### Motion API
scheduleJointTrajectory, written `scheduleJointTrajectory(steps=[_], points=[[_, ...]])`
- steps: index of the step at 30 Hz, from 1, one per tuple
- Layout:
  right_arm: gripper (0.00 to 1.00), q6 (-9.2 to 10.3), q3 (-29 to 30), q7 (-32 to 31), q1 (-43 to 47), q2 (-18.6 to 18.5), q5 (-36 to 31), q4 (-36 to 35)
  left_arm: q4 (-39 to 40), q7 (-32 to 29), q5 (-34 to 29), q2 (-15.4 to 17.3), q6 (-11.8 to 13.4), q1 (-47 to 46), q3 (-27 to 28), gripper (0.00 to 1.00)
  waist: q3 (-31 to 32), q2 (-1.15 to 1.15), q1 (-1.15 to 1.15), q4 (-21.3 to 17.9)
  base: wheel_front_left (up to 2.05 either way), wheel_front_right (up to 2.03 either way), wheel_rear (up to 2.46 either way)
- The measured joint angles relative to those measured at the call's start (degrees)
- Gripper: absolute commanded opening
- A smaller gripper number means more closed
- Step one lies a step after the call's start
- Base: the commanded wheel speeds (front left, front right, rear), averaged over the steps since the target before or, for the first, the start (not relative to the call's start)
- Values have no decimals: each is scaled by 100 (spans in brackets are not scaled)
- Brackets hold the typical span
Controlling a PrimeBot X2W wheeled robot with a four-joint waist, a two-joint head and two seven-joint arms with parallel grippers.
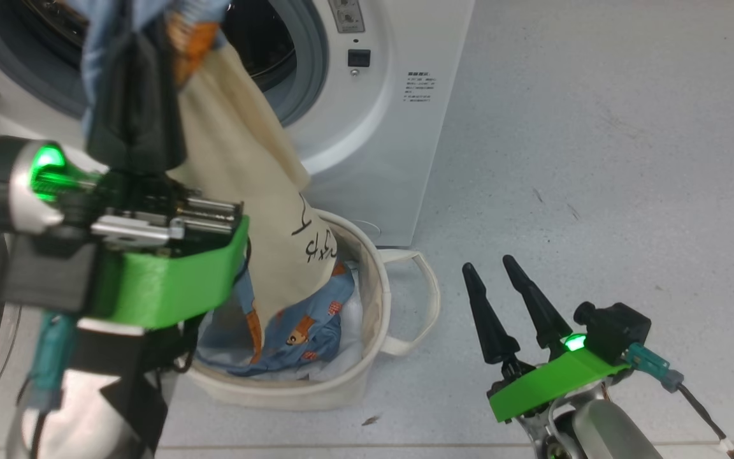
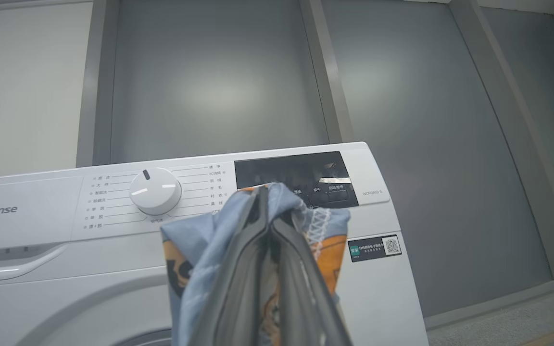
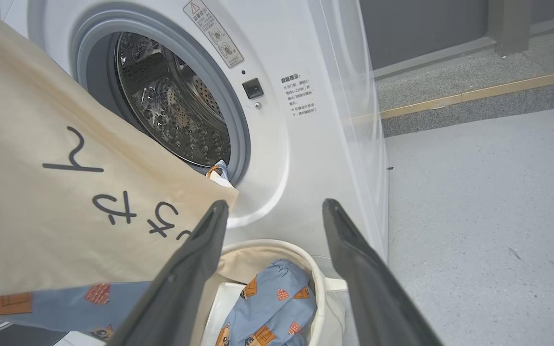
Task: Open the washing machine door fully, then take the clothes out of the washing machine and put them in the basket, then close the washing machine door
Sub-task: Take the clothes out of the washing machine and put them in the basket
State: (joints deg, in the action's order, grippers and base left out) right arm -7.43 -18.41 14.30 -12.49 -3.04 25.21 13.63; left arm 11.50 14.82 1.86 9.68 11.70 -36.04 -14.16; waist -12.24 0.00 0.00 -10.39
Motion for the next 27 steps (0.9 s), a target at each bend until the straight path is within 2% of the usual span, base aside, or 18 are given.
scheduleJointTrajectory(steps=[7,14,27], points=[[100,0,4,0,-7,0,-1,-2,-1054,-1,0,0,-114,333,-176,0,-111,0,0,9,0,0,0],[100,0,100,0,-77,0,-51,-36,-2379,-7,-11,-1,-120,480,-229,0,-361,0,0,-53,0,0,0],[100,0,275,0,-439,0,-100,-237,-3927,-8,2,-176,-272,168,-269,0,-1187,0,0,-194,0,0,0]])
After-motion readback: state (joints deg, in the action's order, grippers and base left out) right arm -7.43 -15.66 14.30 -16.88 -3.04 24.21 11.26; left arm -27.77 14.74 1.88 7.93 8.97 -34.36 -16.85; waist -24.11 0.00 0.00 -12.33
